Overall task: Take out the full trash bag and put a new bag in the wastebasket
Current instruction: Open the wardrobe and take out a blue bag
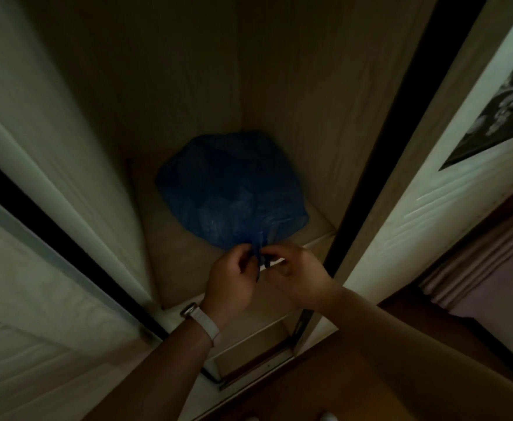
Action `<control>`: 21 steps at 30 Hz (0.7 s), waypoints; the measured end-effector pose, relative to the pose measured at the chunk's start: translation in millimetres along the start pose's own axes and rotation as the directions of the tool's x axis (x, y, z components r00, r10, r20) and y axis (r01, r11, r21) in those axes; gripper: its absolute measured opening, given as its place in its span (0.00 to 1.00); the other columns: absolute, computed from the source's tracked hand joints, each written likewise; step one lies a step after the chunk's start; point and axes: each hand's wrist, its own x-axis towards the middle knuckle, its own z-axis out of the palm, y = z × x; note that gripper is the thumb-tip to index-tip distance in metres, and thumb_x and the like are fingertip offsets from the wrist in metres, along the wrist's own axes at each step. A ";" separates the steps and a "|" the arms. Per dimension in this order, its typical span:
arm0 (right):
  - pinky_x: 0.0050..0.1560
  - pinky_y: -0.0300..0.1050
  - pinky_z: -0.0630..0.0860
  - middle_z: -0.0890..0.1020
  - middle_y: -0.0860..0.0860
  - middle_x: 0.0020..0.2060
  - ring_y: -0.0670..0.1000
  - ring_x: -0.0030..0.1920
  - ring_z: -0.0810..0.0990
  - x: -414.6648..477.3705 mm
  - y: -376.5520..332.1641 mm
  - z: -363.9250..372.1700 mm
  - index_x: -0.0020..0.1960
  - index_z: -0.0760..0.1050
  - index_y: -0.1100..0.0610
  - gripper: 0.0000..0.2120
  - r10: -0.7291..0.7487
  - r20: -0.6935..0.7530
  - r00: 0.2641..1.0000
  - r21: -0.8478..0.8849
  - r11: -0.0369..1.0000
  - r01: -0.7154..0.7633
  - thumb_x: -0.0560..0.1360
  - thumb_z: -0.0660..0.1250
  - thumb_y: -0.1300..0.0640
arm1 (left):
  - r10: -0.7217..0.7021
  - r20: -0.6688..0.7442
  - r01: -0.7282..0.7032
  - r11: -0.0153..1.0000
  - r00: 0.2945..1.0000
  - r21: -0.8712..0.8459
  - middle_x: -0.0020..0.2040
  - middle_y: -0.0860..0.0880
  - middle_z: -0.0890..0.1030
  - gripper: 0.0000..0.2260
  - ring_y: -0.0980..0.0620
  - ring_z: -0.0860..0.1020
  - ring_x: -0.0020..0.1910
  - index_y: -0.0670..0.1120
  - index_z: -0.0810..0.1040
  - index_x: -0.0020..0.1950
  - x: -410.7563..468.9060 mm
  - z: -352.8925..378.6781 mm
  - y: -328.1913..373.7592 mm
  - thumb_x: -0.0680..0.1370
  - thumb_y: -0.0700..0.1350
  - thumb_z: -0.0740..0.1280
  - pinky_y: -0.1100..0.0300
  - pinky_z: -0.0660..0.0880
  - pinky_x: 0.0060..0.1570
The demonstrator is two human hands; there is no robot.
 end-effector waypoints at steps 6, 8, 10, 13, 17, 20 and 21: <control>0.40 0.31 0.70 0.81 0.49 0.42 0.44 0.39 0.77 -11.9 -12.0 1.6 0.49 0.81 0.55 0.06 0.025 -0.171 0.985 -0.245 0.967 -0.067 0.73 0.71 0.60 | 0.158 -0.112 -0.145 0.982 0.981 0.118 0.48 0.49 0.83 0.07 0.55 0.80 0.45 0.45 0.81 0.55 -14.9 -18.6 -0.1 0.78 0.40 0.68 0.67 0.74 0.44; 0.39 0.26 0.68 0.78 0.44 0.42 0.39 0.38 0.75 -15.0 -17.3 -3.4 0.50 0.79 0.52 0.07 0.043 -0.202 0.978 -0.241 0.966 -0.093 0.73 0.70 0.59 | 0.270 -0.152 -0.237 0.950 0.951 0.203 0.47 0.46 0.83 0.07 0.52 0.79 0.45 0.43 0.81 0.54 -22.1 -27.0 3.3 0.77 0.39 0.69 0.66 0.72 0.43; 0.36 0.25 0.69 0.76 0.41 0.41 0.38 0.36 0.75 -19.8 -25.9 -8.5 0.51 0.76 0.48 0.09 0.015 -0.224 0.975 -0.258 0.963 -0.074 0.73 0.69 0.58 | 0.365 -0.186 -0.313 0.914 0.912 0.257 0.45 0.46 0.83 0.06 0.51 0.79 0.42 0.43 0.82 0.52 -30.8 -35.4 10.4 0.76 0.39 0.70 0.60 0.74 0.41; 0.35 0.25 0.67 0.76 0.41 0.39 0.40 0.35 0.75 -27.5 -37.2 -16.4 0.52 0.74 0.46 0.10 -0.024 -0.227 0.974 -0.318 0.947 -0.051 0.73 0.69 0.56 | 0.423 -0.216 -0.366 0.894 0.880 0.259 0.43 0.49 0.81 0.04 0.55 0.78 0.41 0.45 0.80 0.50 -42.7 -45.8 23.5 0.76 0.41 0.67 0.61 0.73 0.39; 0.35 0.35 0.71 0.78 0.45 0.38 0.44 0.34 0.76 -46.4 -45.1 -29.6 0.51 0.75 0.47 0.07 0.030 -0.262 0.965 -0.400 0.906 -0.136 0.74 0.67 0.54 | 0.468 -0.195 -0.413 0.871 0.862 0.267 0.43 0.49 0.80 0.03 0.53 0.78 0.42 0.45 0.79 0.50 -65.3 -47.9 42.4 0.77 0.41 0.67 0.61 0.73 0.40; 0.33 0.40 0.70 0.76 0.46 0.34 0.49 0.34 0.76 -73.5 -50.1 -47.0 0.46 0.73 0.46 0.03 0.103 -0.246 0.964 -0.454 0.866 -0.209 0.74 0.63 0.53 | 0.500 -0.178 -0.442 0.850 0.847 0.286 0.44 0.49 0.79 0.03 0.51 0.78 0.42 0.45 0.78 0.51 -88.9 -41.3 56.4 0.79 0.42 0.66 0.55 0.75 0.40; 0.32 0.40 0.68 0.76 0.46 0.34 0.49 0.34 0.76 -85.1 -51.5 -55.0 0.43 0.73 0.46 0.03 0.129 -0.237 0.963 -0.464 0.856 -0.229 0.74 0.63 0.53 | 0.510 -0.174 -0.450 0.843 0.842 0.294 0.44 0.49 0.79 0.03 0.51 0.77 0.42 0.45 0.78 0.51 -97.6 -37.7 60.6 0.79 0.42 0.66 0.55 0.75 0.40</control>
